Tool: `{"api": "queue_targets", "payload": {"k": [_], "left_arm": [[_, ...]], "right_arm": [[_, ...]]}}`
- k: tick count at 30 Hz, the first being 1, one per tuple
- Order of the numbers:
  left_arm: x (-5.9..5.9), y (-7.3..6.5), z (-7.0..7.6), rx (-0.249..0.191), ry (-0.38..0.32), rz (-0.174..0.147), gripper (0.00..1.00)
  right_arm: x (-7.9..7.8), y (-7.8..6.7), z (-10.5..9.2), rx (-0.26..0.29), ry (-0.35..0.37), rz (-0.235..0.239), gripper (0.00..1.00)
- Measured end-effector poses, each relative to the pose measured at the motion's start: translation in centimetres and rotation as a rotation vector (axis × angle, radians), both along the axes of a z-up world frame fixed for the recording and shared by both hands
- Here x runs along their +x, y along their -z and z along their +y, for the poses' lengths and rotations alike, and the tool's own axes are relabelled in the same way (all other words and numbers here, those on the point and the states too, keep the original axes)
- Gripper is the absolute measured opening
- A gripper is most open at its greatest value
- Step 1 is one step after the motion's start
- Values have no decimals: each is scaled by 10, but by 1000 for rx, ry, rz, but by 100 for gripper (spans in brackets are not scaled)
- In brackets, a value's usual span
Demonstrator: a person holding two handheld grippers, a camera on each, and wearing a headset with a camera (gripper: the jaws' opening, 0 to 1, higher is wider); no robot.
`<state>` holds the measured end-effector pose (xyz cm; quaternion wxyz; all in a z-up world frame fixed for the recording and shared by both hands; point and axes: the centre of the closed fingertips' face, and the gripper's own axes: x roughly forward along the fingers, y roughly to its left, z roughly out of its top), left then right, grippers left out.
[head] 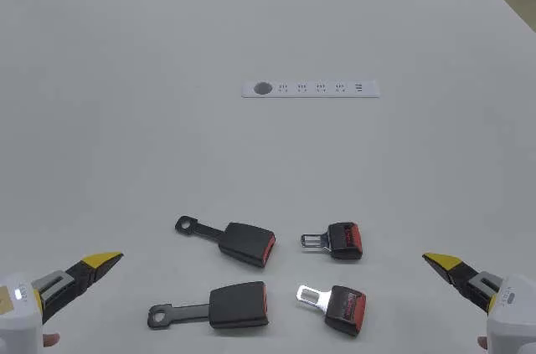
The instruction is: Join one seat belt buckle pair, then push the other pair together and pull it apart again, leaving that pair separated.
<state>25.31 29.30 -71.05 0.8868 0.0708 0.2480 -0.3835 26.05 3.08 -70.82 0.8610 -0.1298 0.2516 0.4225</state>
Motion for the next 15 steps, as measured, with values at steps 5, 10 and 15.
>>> {"api": "queue_targets", "payload": {"k": [5, 10, 15], "left_arm": [[-2, -12, -11, 3, 2, -1, 99], [-3, -17, -14, 5, 3, -1, 99], [-3, -20, -15, 6, 3, -1, 99]], "right_arm": [[0, -1, 1, -1, 0, 1, 99], [-1, -1, 2, -1, -1, 2, 99], [0, 0, 0, -2, -3, 1, 99]]}}
